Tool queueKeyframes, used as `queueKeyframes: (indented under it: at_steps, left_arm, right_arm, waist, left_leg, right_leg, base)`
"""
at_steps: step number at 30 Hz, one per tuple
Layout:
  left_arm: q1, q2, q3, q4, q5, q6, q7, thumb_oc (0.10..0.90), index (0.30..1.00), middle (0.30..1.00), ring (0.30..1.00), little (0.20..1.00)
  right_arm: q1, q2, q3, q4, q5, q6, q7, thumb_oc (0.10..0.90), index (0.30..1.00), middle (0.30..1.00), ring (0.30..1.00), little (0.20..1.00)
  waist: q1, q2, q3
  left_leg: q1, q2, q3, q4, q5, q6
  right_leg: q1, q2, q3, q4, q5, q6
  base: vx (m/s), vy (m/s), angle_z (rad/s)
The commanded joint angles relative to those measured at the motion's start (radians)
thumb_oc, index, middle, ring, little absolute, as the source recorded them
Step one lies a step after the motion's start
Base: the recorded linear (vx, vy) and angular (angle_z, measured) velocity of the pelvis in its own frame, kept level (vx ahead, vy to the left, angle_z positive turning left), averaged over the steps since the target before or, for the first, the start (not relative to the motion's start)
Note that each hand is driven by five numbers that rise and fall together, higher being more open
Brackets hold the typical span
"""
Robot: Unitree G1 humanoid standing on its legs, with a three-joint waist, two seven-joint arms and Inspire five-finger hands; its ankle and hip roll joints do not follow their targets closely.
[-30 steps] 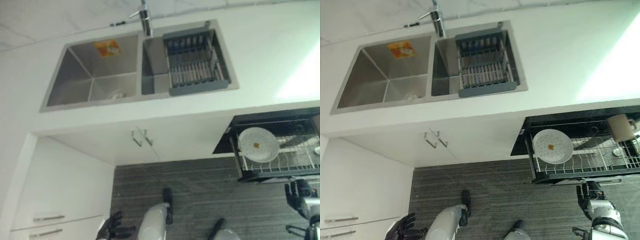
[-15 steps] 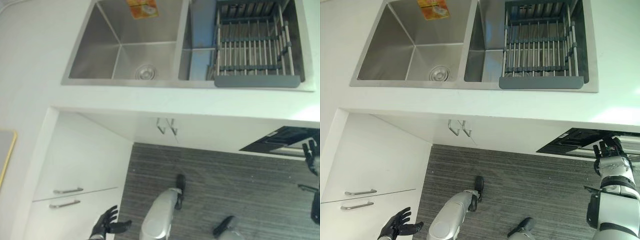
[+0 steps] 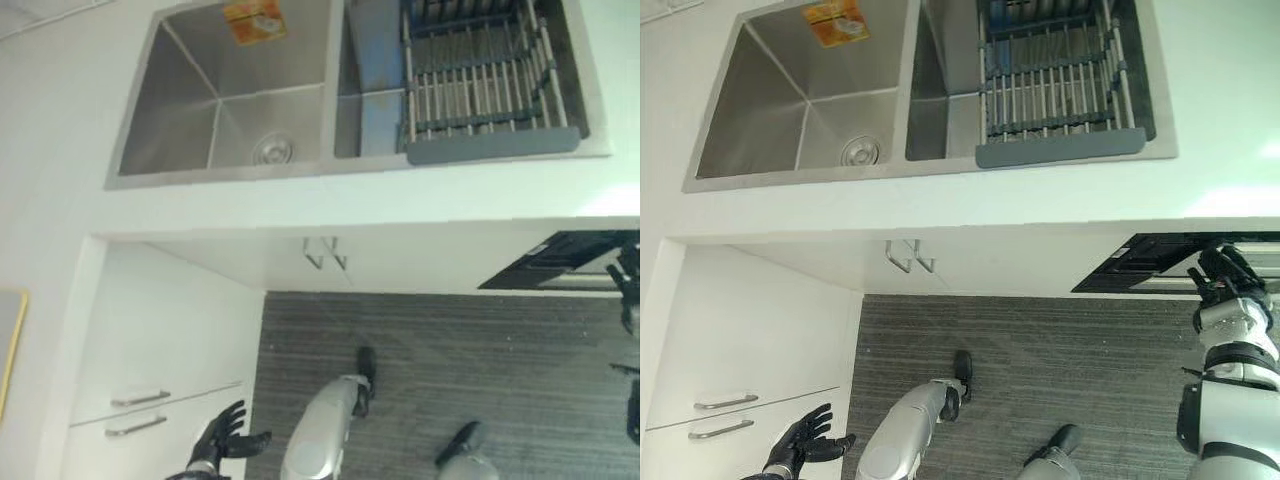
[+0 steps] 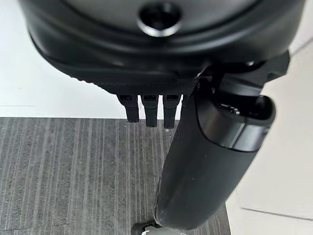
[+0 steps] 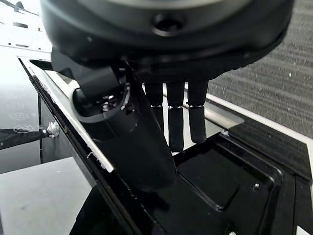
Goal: Place the dishes in the dishwasher.
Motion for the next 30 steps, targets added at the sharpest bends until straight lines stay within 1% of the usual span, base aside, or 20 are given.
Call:
queueKeyframes:
  at_steps: [1,3,4,5,6,7,9,10,12,14,15,17,19,21,22,26,29,30]
  left_arm:
    - [0.016,0.052,0.021,-0.021,-0.04,-0.058,0.015,0.8,0.9,0.9,0.9,0.9]
    - [0.011,0.045,0.035,-0.027,-0.067,-0.061,0.005,0.8,0.9,0.9,0.9,0.9]
    - [0.011,0.045,0.035,-0.027,-0.067,-0.061,0.005,0.8,0.9,0.9,0.9,0.9]
    - [0.005,0.034,0.071,-0.04,-0.092,-0.06,-0.03,0.8,0.9,0.9,0.9,0.9]
    - [0.001,0.026,0.082,-0.049,-0.12,-0.056,-0.051,0.8,0.9,0.9,0.9,0.9]
    - [-0.004,0.02,0.087,-0.055,-0.123,-0.054,-0.053,0.8,0.9,0.9,0.9,0.9]
    - [-0.015,0.014,0.093,-0.068,-0.15,-0.036,-0.071,0.8,0.9,0.9,0.9,0.9]
    - [-0.022,0.009,0.097,-0.066,-0.151,-0.036,-0.074,0.8,0.9,0.9,0.9,0.9]
    - [-0.03,0.003,0.101,-0.069,-0.171,-0.025,-0.079,0.8,0.9,0.9,0.9,0.9]
    - [-0.054,-0.009,0.11,-0.062,-0.153,0.001,-0.069,0.8,0.9,0.9,0.9,0.9]
    - [-0.066,-0.015,0.114,-0.051,-0.142,0.011,-0.065,0.8,0.9,0.9,0.9,0.9]
    - [-0.081,-0.024,0.121,-0.026,-0.125,0.028,-0.054,0.8,0.9,0.9,0.9,0.9]
    - [-0.095,-0.035,0.129,0.004,-0.117,0.041,-0.048,0.8,0.9,0.9,0.9,0.9]
    - [-0.109,-0.04,0.137,0.035,-0.105,0.057,-0.044,0.8,0.9,0.9,0.9,0.9]
    - [-0.125,-0.048,0.144,0.087,-0.087,0.066,-0.041,0.8,0.9,0.9,0.9,0.9]
    - [-0.136,-0.052,0.146,0.145,-0.05,0.075,-0.043,0.8,0.9,0.9,0.9,0.9]
    - [-0.141,-0.053,0.15,0.174,-0.038,0.084,-0.049,0.8,0.9,0.9,0.9,0.9]
    - [-0.144,-0.055,0.147,0.187,-0.025,0.089,-0.052,0.8,0.9,0.9,0.9,0.9]
  right_arm:
    - [-0.085,0.014,0.042,-0.23,-0.198,-0.172,0.12,0.8,0.9,0.9,0.9,0.9]
    - [-0.006,0.077,0.081,-0.305,-0.278,-0.184,0.12,0.8,0.9,0.9,0.9,0.9]
    - [-0.006,0.077,0.081,-0.305,-0.278,-0.184,0.12,0.8,0.9,0.9,0.9,0.9]
    - [0.126,0.152,0.092,-0.372,-0.29,-0.214,0.156,0.8,0.9,0.9,0.9,0.9]
    - [0.192,0.196,0.098,-0.394,-0.3,-0.235,0.167,0.8,0.9,0.9,0.9,0.9]
    - [0.231,0.222,0.101,-0.407,-0.284,-0.24,0.177,0.8,0.9,0.9,0.9,0.9]
    - [0.299,0.263,0.092,-0.398,-0.265,-0.245,0.209,0.8,0.9,0.9,0.9,0.9]
    - [0.33,0.285,0.089,-0.385,-0.242,-0.237,0.23,0.8,0.9,0.9,0.9,0.9]
    - [0.365,0.311,0.087,-0.358,-0.261,-0.23,0.251,0.8,0.9,0.9,0.9,0.9]
    - [0.422,0.353,0.113,-0.307,-0.309,-0.216,0.279,0.8,0.9,0.9,0.9,0.9]
    - [0.446,0.37,0.12,-0.28,-0.313,-0.212,0.3,0.8,0.9,0.9,0.9,0.9]
    - [0.479,0.389,0.125,-0.236,-0.35,-0.204,0.33,0.8,0.9,0.9,0.9,0.9]
    - [0.503,0.405,0.143,-0.21,-0.397,-0.208,0.324,0.8,0.9,0.9,0.9,0.9]
    - [0.525,0.417,0.153,-0.19,-0.391,-0.192,0.335,0.8,0.9,0.9,0.9,0.9]
    - [0.545,0.43,0.165,-0.146,-0.437,-0.182,0.345,0.8,0.9,0.9,0.9,0.9]
    - [0.577,0.449,0.175,-0.088,-0.474,-0.181,0.349,0.8,0.9,0.9,0.9,0.9]
    - [0.595,0.463,0.192,-0.052,-0.538,-0.19,0.337,0.8,0.9,0.9,0.9,0.9]
    - [0.6,0.466,0.198,-0.034,-0.559,-0.184,0.337,0.8,0.9,0.9,0.9,0.9]
  waist:
    - [0.052,-0.033,-0.073]
    - [0.037,-0.041,-0.07]
    - [0.037,-0.041,-0.07]
    - [0.009,-0.052,-0.066]
    - [-0.006,-0.062,-0.069]
    - [-0.015,-0.068,-0.069]
    - [-0.031,-0.08,-0.076]
    - [-0.04,-0.087,-0.082]
    - [-0.051,-0.096,-0.091]
    - [-0.069,-0.115,-0.113]
    - [-0.077,-0.123,-0.125]
    - [-0.089,-0.134,-0.146]
    - [-0.099,-0.142,-0.162]
    - [-0.109,-0.15,-0.178]
    - [-0.123,-0.157,-0.198]
    - [-0.139,-0.163,-0.222]
    - [-0.144,-0.166,-0.238]
    - [-0.146,-0.168,-0.245]
  left_leg:
    - [0.118,0.058,-0.042,-0.024,-0.132,-0.149]
    - [0.124,0.064,-0.036,-0.024,-0.132,-0.146]
    - [0.124,0.064,-0.036,-0.024,-0.132,-0.146]
    - [0.122,0.08,-0.011,-0.024,-0.113,-0.135]
    - [0.126,0.085,-0.005,-0.024,-0.115,-0.134]
    - [0.13,0.089,-0.001,-0.024,-0.117,-0.133]
    - [0.139,0.096,0.011,-0.024,-0.121,-0.133]
    - [0.146,0.101,0.018,-0.024,-0.123,-0.134]
    - [0.155,0.106,0.027,-0.024,-0.125,-0.135]
    - [0.176,0.118,0.047,-0.024,-0.125,-0.135]
    - [0.186,0.122,0.052,-0.024,-0.127,-0.136]
    - [0.205,0.127,0.061,-0.024,-0.132,-0.135]
    - [0.22,0.131,0.072,-0.024,-0.137,-0.135]
    - [0.234,0.136,0.081,-0.024,-0.14,-0.136]
    - [0.253,0.141,0.092,-0.024,-0.147,-0.137]
    - [0.28,0.147,0.108,-0.024,-0.154,-0.139]
    - [0.291,0.147,0.108,-0.024,-0.16,-0.14]
    - [0.295,0.148,0.105,-0.024,-0.16,-0.141]
  right_leg:
    - [-0.089,0.017,0.016,0.074,0.01,-0.027]
    - [-0.09,0.026,0.026,0.074,0.007,-0.029]
    - [-0.09,0.026,0.026,0.074,0.007,-0.029]
    - [-0.1,0.034,0.018,0.074,0.025,-0.047]
    - [-0.1,0.045,0.029,0.074,0.02,-0.049]
    - [-0.1,0.05,0.034,0.074,0.018,-0.05]
    - [-0.097,0.062,0.048,0.074,0.011,-0.049]
    - [-0.094,0.068,0.054,0.074,0.006,-0.049]
    - [-0.088,0.075,0.06,0.074,0.002,-0.048]
    - [-0.071,0.087,0.067,0.074,-0.011,-0.046]
    - [-0.066,0.093,0.07,0.074,-0.015,-0.046]
    - [-0.052,0.1,0.074,0.074,-0.024,-0.048]
    - [-0.04,0.105,0.076,0.074,-0.032,-0.052]
    - [-0.03,0.112,0.082,0.074,-0.04,-0.056]
    - [-0.014,0.123,0.088,0.074,-0.056,-0.064]
    - [0.011,0.136,0.088,0.074,-0.076,-0.074]
    - [0.024,0.144,0.092,0.074,-0.088,-0.079]
    - [0.028,0.148,0.096,0.074,-0.092,-0.079]
  base:
    - [-0.1,-0.038,-0.27]
    - [-0.07,-0.021,-0.15]
    - [-0.2,-0.039,-0.21]
    - [-0.22,-0.057,-0.11]
    - [-0.25,-0.075,0.04]
    - [-0.14,-0.063,-0.03]
    - [-0.12,-0.042,-0.34]
    - [-0.11,-0.03,-0.29]
    - [-0.09,-0.021,-0.1]
    - [-0.11,-0.022,-0.22]
    - [-0.08,-0.015,-0.22]
    - [-0.03,-0.011,-0.16]
    - [-0.03,-0.008,-0.23]
    - [-0.02,-0.003,-0.2]
    - [-0.01,0.003,-0.08]
    - [0.01,0.001,-0.07]
    - [0.01,-0.005,-0.02]
    - [0.03,-0.016,0.05]
